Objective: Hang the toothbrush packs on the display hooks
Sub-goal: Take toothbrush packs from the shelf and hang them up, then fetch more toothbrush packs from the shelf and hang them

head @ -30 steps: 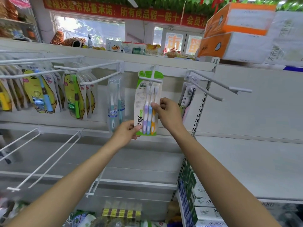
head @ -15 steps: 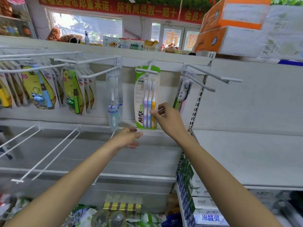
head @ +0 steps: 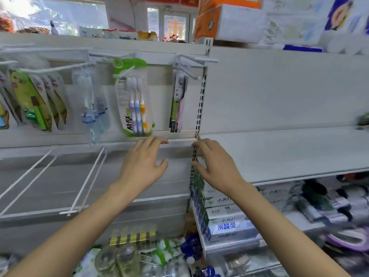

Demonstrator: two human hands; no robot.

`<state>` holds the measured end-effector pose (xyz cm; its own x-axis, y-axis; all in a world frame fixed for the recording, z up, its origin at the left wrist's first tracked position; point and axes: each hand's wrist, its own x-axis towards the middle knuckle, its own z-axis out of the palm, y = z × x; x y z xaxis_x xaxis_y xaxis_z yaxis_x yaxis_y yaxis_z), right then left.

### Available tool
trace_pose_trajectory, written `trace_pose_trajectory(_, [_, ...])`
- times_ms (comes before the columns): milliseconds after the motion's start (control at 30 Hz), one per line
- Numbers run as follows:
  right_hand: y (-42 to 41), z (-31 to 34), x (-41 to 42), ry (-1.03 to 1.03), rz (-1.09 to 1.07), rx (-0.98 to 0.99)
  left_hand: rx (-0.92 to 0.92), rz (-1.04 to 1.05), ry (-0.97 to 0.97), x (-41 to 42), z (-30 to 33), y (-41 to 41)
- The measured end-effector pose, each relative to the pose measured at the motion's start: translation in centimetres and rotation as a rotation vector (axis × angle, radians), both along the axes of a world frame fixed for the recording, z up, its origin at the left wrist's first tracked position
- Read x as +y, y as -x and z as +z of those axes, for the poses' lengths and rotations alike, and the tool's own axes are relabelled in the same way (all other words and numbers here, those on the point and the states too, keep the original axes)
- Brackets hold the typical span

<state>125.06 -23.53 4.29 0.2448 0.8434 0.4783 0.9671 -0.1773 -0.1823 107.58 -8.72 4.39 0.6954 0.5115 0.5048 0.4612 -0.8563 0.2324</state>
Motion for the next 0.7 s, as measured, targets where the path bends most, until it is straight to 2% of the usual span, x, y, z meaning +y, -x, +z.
trace_pose_trajectory(267, [-5.2,-1.1,-10.5,-0.052,-0.151,-0.083,0.106,-0.169,-0.182,-7.4,-0.5,-7.1])
trace_pose_trajectory(700, [-19.7,-1.7,-32.3,-0.046,-0.423,-0.003,0.085,-0.409,-0.114,-22.9,-1.4,-25.0])
